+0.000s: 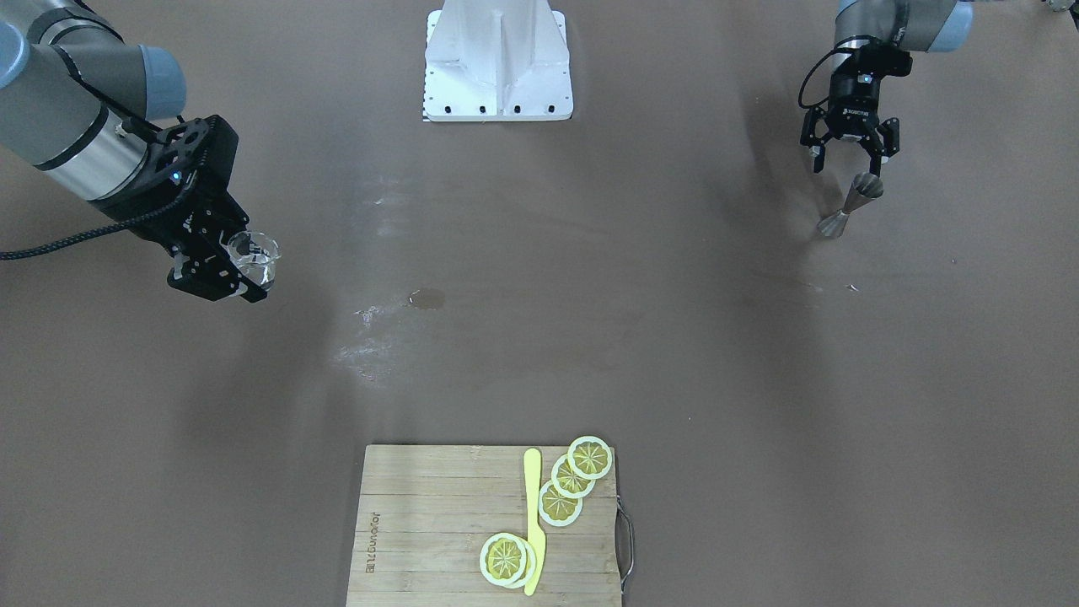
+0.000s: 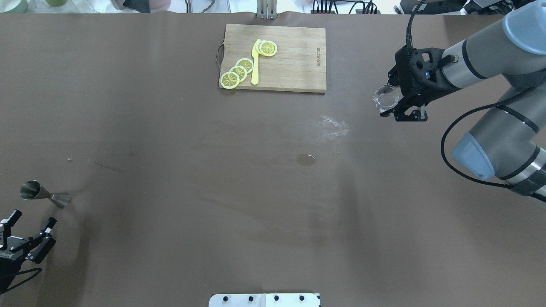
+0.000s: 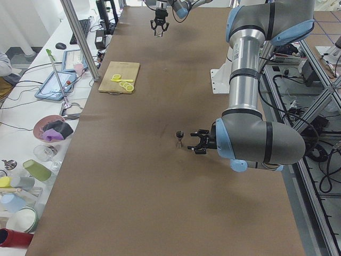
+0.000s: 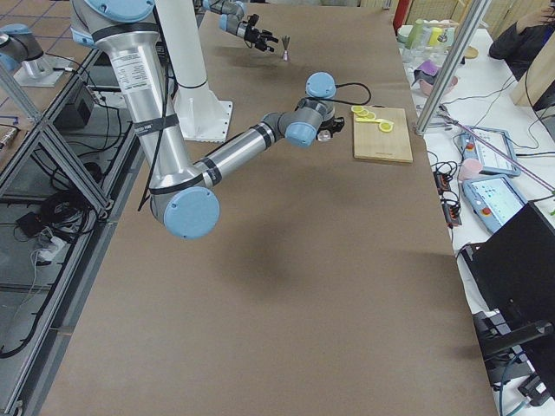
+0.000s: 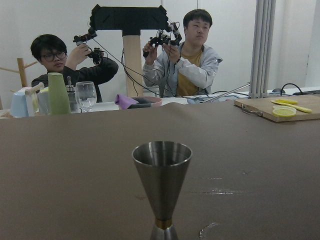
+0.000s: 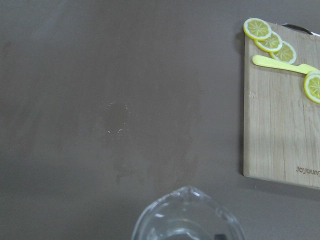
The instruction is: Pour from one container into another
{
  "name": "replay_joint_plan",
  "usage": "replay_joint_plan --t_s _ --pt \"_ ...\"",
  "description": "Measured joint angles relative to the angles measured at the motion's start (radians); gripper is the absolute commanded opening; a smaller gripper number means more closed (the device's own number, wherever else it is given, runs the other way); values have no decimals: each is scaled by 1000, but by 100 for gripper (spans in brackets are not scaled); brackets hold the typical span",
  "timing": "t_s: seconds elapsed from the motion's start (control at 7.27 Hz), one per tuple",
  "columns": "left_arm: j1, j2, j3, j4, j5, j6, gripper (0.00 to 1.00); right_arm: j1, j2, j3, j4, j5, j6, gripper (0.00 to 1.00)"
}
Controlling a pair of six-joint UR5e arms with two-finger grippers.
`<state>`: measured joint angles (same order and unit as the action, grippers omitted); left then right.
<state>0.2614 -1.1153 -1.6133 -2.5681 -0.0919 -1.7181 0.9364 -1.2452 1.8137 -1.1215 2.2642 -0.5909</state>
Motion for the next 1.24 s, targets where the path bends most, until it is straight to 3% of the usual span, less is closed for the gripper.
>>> replay_joint_plan --t_s 0.55,0.96,1.24 --pt "-106 -56 -1 84 -52 3 93 1 54 1 -121 21 27 0" --pt "-167 -94 -2 121 -84 3 69 -1 65 2 -124 48 77 0" --pt "-185 -102 -3 130 -101 3 38 -1 60 12 -123 64 88 0"
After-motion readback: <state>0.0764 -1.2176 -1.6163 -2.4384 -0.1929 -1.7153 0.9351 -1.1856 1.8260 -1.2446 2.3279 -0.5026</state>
